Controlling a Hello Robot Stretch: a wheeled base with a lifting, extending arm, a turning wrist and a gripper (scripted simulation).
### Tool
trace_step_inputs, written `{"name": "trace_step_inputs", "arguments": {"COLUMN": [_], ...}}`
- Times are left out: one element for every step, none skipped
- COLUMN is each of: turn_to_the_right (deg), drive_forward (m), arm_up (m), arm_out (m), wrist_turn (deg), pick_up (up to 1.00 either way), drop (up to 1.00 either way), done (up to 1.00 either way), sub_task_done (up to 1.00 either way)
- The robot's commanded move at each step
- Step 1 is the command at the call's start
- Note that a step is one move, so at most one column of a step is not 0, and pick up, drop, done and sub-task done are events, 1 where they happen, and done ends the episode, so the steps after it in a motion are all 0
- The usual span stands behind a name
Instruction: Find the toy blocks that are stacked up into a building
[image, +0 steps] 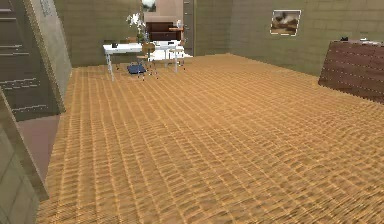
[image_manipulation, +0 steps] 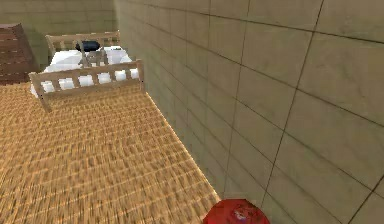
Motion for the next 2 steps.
{"name": "trace_step_inputs", "arguments": {"turn_to_the_right": [0.0,45.0], "drive_forward": [0.25,0.00], "arm_up": [0.00,0.00], "arm_out": [0.00,0.00], "wrist_turn": [0.0,0.0], "pick_up": [0.00,0.00], "drop": [0.00,0.00], "done": [0.00,0.00], "sub_task_done": [0.00,0.00]}}
